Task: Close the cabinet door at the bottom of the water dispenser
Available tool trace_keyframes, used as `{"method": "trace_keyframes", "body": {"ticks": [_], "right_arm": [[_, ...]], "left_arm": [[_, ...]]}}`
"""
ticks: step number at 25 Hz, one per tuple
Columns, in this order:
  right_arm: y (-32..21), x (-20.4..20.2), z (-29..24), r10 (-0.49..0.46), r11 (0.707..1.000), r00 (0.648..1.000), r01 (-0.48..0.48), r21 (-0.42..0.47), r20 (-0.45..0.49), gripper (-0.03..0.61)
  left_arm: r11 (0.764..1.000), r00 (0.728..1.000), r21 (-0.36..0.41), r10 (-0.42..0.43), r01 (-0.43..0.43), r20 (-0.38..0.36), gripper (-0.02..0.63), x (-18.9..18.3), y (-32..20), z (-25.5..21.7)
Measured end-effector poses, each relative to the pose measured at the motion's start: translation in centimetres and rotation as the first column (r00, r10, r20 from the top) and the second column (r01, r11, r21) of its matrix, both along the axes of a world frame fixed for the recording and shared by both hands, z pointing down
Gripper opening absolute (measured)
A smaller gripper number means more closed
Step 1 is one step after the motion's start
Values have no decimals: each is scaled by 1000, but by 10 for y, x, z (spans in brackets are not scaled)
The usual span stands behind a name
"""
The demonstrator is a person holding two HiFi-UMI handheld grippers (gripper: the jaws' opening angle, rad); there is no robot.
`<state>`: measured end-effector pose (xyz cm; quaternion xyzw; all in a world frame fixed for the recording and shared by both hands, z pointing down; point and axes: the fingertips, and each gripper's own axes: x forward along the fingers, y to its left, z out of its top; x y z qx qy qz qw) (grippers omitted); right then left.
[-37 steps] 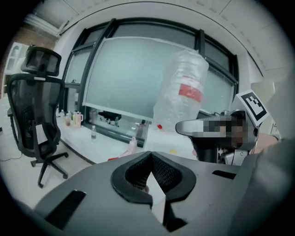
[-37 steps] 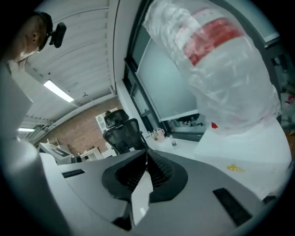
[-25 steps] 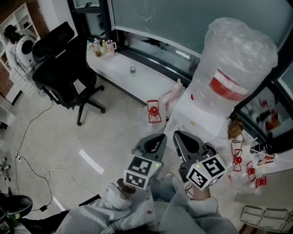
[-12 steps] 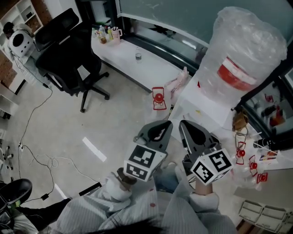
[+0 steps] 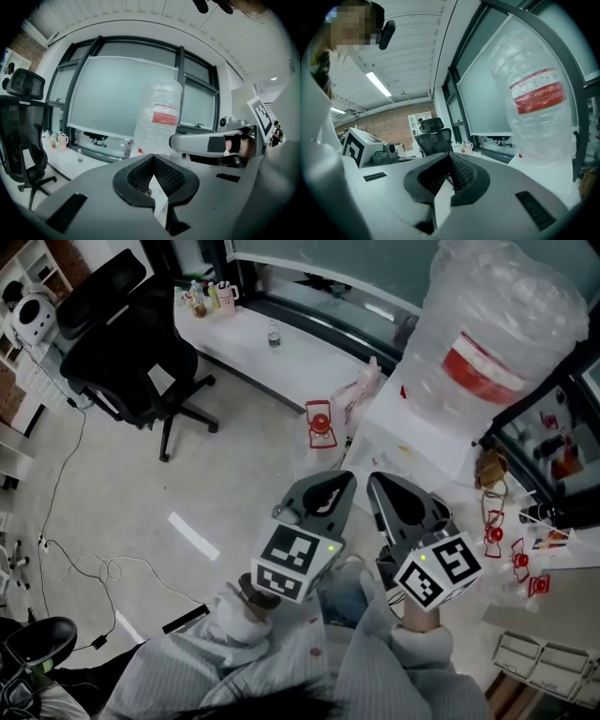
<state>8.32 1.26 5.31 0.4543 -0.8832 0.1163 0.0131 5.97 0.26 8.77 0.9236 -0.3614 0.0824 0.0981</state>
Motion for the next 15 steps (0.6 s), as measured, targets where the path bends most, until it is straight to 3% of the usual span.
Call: {"method": "trace_keyframes", "body": {"ticks": [15], "right_arm": [[0, -6, 16, -8, 999, 1000, 9, -48, 23, 14]], "left_arm": [[1000, 1000, -22, 12, -11, 13, 11, 3, -1, 11]]}}
